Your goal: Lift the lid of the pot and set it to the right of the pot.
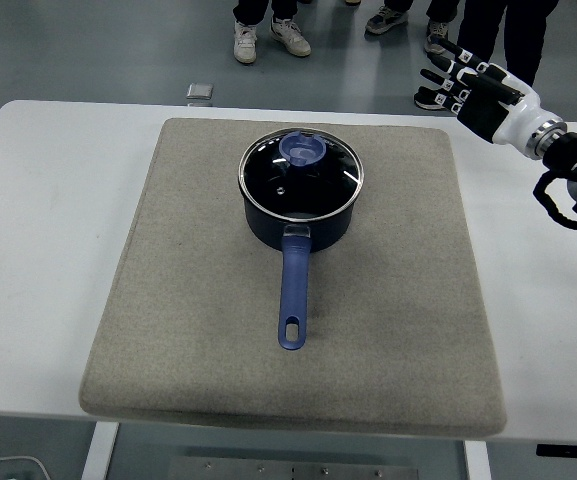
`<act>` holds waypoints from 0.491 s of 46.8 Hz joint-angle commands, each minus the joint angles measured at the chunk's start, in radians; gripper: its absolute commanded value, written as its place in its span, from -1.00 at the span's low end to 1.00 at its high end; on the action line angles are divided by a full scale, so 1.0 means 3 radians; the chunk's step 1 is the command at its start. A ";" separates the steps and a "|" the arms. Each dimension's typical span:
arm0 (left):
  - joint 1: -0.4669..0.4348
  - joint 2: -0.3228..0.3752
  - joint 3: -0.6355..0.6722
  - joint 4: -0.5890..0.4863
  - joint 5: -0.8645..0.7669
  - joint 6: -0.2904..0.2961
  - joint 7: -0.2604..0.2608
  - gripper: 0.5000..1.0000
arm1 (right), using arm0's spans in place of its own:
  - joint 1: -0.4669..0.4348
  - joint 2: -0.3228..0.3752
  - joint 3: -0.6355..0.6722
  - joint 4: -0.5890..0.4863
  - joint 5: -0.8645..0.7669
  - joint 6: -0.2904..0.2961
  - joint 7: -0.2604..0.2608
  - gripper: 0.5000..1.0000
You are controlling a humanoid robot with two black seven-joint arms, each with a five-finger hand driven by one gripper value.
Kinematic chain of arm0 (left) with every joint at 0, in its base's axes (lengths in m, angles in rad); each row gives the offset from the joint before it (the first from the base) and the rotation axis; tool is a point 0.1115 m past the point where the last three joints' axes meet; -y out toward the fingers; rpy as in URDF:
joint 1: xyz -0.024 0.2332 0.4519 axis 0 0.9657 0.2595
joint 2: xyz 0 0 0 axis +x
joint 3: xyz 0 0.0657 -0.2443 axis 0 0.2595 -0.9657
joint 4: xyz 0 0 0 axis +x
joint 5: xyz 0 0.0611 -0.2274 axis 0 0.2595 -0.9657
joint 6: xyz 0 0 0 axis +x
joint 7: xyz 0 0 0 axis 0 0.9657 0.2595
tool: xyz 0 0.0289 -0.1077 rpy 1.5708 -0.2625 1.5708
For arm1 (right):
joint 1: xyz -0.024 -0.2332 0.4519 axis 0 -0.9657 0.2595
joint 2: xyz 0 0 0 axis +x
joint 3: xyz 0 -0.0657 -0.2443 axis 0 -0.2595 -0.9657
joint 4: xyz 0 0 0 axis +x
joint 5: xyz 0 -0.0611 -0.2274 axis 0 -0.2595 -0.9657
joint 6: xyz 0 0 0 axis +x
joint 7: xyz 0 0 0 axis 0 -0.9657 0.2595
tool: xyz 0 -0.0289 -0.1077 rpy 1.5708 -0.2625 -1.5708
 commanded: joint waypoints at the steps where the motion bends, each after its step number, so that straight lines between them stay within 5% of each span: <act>1: 0.0000 0.0000 0.0000 0.0000 0.0000 0.0000 0.0000 1.00 | 0.0000 0.0001 -0.0001 0.0000 0.0000 0.0000 0.0001 0.70; 23: 0.0000 0.0000 -0.0010 0.0041 -0.0005 0.0026 -0.0010 1.00 | 0.0005 0.0006 0.0004 0.0000 0.0000 0.0010 0.0027 0.70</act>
